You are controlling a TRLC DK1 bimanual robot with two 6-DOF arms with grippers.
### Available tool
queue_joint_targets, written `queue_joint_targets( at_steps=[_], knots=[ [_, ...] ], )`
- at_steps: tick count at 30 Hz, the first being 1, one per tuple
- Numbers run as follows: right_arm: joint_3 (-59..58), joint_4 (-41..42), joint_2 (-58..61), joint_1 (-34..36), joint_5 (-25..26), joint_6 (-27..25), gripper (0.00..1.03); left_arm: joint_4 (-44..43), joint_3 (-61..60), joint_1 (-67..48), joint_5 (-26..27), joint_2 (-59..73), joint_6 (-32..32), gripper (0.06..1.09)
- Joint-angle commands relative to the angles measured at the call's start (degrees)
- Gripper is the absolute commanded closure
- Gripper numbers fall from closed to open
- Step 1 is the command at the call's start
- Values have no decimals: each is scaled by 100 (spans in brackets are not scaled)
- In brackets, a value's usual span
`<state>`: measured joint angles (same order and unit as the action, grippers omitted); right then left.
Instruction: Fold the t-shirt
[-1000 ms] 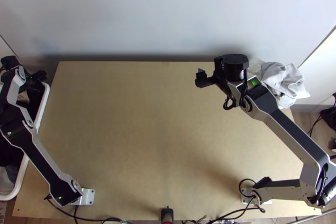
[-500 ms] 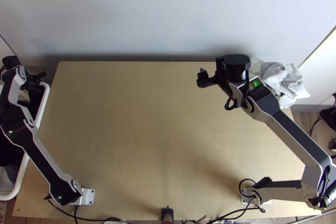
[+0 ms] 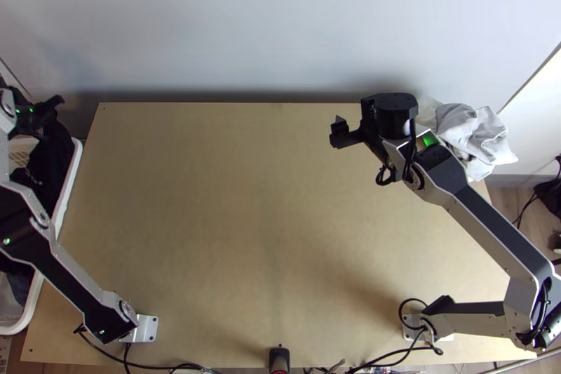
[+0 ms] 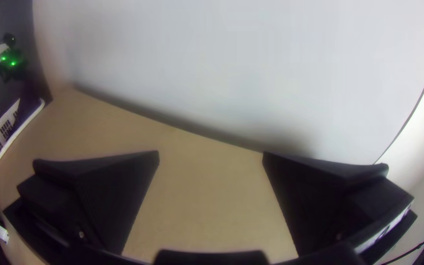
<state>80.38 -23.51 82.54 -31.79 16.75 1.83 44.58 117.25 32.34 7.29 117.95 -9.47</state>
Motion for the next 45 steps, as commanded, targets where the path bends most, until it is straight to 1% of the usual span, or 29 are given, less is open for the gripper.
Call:
queue_joint_targets(
  at_steps=[1, 6, 9, 12, 15, 16, 20, 24, 28, 31, 33, 40, 45],
  knots=[
    [-110, 48, -63, 6, 39, 2, 5, 359, -422, -219, 642, -1275, -213, 104],
    [-119, 57, -98, 6, 39, 2, 5, 324, -422, -325, 800, -1837, -511, 104],
    [-154, 57, -142, 6, 47, -16, 5, 324, -264, -325, 1073, -2057, -810, 104],
    [-207, 66, -203, 15, 47, -42, 5, 658, 289, -114, 1635, -2101, -1250, 104],
    [-286, 66, -291, 24, 82, -51, 5, 842, 922, 282, 2391, -2066, -1830, 104],
    [-330, 66, -318, 24, 91, -59, 5, 842, 1081, 370, 2479, -2057, -1962, 104],
    [-435, 74, -441, 41, 100, -59, 5, 728, 1318, 651, 2664, -2057, -2287, 104],
    [-532, 83, -529, 77, 100, -51, 5, 719, 1335, 862, 2725, -2074, -2463, 104],
    [-620, 101, -599, 85, 100, -51, 5, 666, 1327, 976, 3129, -2241, -2709, 104],
    [-655, 171, -617, 85, 100, -59, 5, 666, 1274, 959, 3200, -2426, -2761, 104],
    [-655, 197, -617, 85, 100, -59, 5, 658, 1160, 880, 3332, -2531, -2823, 104],
    [-778, 250, -643, 77, 100, -51, 5, 658, 870, 273, 3314, -2619, -2928, 104],
    [-1121, 320, -828, 85, 100, -33, 5, 596, 483, -535, 3226, -2760, -2885, 104]
  ],
)
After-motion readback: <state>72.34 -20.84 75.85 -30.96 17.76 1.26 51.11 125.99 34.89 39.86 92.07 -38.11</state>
